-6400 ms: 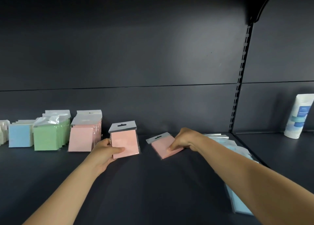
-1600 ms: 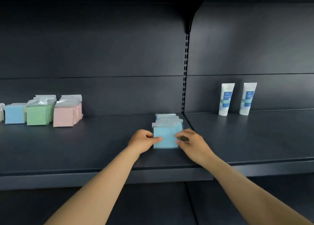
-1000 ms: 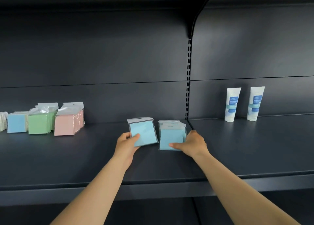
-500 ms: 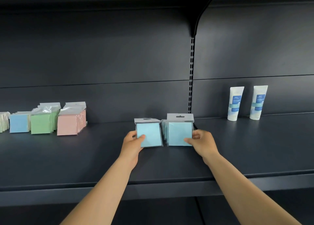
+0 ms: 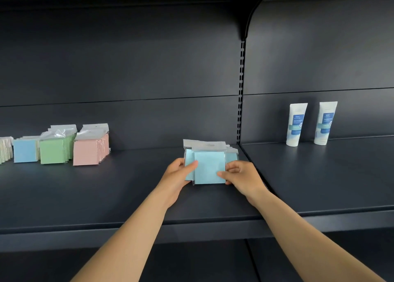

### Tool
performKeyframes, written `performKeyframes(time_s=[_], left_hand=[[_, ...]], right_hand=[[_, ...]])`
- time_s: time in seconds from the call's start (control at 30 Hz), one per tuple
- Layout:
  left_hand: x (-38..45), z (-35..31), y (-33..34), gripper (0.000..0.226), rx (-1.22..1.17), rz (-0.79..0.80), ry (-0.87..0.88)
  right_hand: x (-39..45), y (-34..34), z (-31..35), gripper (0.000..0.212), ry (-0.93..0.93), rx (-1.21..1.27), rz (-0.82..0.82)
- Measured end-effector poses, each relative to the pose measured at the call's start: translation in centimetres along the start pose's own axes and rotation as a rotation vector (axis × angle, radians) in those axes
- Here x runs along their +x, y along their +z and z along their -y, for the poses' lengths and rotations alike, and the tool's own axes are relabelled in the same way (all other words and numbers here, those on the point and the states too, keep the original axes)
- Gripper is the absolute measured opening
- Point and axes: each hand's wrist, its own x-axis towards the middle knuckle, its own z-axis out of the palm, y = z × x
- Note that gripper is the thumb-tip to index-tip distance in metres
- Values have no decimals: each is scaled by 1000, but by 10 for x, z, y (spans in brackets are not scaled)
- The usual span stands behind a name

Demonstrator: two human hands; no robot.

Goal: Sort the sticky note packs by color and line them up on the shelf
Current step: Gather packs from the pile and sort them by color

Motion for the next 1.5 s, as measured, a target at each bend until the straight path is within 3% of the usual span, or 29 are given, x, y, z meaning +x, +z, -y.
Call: performKeyframes(time_s=[0.13,0.23,0.37,0.53,0.7,1.03,1.23,1.5], left_hand=[[-4,1,1,25,130,5,48],[-6,-1,0,24,102,-24,61],[-7,-7,-20,29,55,-27,128],[9,-14,-75,42,475,-133,203],[46,-11,-118,49,578,-147,168],[145,-5,-193,50,352,-405,265],[174,0,-205,36,252,-464,217],[184,0,-210,39,188,-528,189]], right_hand=[[-2,11,2,21,-23,-77,-14],[-3,24,7,30,-78,-68,-45],[-1,60,18,24,-193,-78,35],[19,117,33,30,-241,-136,49],[41,179,43,37,-236,-131,-12],[120,274,66,28,-155,-38,-109],[149,292,64,24,-74,-25,-113],[159,297,63,22,-101,-73,-146]])
